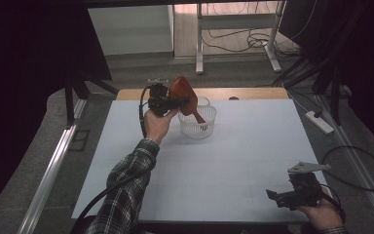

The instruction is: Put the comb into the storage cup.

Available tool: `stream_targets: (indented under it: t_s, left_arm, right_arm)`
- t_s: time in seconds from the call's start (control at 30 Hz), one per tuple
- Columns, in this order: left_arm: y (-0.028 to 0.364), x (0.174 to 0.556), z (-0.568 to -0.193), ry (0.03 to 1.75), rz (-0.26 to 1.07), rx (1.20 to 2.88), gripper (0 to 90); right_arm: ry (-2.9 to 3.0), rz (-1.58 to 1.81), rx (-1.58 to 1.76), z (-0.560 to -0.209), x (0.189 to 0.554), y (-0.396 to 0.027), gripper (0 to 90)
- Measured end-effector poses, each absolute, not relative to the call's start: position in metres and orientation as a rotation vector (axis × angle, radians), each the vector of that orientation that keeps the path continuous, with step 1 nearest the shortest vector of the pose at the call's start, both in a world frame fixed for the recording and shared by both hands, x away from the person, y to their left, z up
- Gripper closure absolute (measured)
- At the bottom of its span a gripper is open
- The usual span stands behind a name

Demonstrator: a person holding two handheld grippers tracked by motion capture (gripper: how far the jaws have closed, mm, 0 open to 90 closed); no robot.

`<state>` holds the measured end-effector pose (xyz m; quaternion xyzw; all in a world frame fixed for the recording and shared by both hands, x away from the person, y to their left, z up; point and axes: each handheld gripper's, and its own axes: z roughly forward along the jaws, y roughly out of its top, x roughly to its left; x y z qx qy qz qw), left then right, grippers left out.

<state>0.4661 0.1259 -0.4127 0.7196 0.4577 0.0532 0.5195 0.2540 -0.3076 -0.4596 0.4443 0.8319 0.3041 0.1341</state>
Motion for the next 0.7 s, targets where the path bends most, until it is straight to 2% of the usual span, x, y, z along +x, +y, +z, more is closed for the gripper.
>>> stream_targets:
  t_s: [0.7]
  left_arm:
    - [0.118,0.466,-0.439,1.148,0.100,1.688,51.3]
  right_arm:
    - [2.408,0.870,1.300,-0.460,0.254,-0.307,0.0]
